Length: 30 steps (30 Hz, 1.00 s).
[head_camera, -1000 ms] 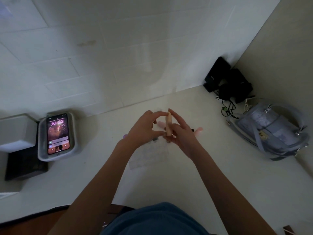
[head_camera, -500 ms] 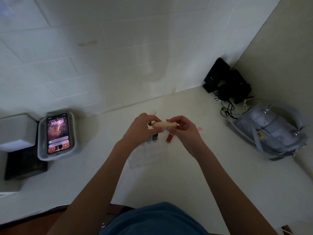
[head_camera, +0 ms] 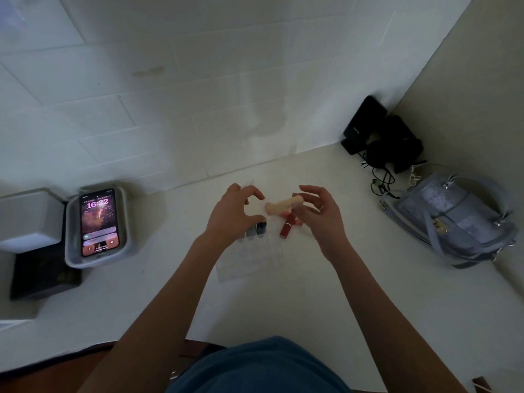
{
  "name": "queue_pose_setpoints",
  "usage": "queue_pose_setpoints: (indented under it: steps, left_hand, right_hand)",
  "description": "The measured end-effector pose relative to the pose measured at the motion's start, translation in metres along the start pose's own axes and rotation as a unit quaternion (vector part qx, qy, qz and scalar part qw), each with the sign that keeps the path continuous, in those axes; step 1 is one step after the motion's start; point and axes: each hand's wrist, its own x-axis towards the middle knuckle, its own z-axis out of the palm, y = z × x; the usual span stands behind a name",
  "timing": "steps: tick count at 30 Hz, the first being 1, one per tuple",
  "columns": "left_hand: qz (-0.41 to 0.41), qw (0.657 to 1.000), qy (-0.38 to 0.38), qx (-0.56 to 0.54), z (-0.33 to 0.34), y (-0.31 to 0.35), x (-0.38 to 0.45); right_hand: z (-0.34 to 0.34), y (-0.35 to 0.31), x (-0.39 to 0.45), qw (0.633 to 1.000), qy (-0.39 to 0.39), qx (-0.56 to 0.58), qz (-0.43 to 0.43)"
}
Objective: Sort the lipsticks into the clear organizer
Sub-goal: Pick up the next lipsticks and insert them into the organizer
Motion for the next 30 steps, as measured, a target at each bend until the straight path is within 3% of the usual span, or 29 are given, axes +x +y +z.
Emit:
queue_pose_setpoints:
  steps: [5,13,21,25,30]
  left_hand:
    - [-0.018,0.998,0.056,0.015,0.004,-0.01,-0.002]
    - [-0.078,0.993,0.069,-0.063,0.005,-0.011,0.004]
    - [-0.062,0.993,0.035,-0.093,0.003,-0.009,0.003]
    - [-0.034,0.994,0.039,-0.094,0.005,-0.011,0.0]
    - [0.0,0.994,0.103,-0.027,0.002,-0.016,-0.001]
  right_hand:
    - [0.005,0.005,-0.001,0.985,0.003,-0.163,-0.054]
    - [0.026,0.023,0.0,0.944,-0.101,-0.302,-0.089]
    - [0.029,0.027,-0.001,0.938,-0.093,-0.321,-0.087]
    - [0.027,0.026,-0.005,0.962,-0.055,-0.255,-0.084]
    - [0.003,0.033,-0.003,0.97,0.083,-0.226,-0.039]
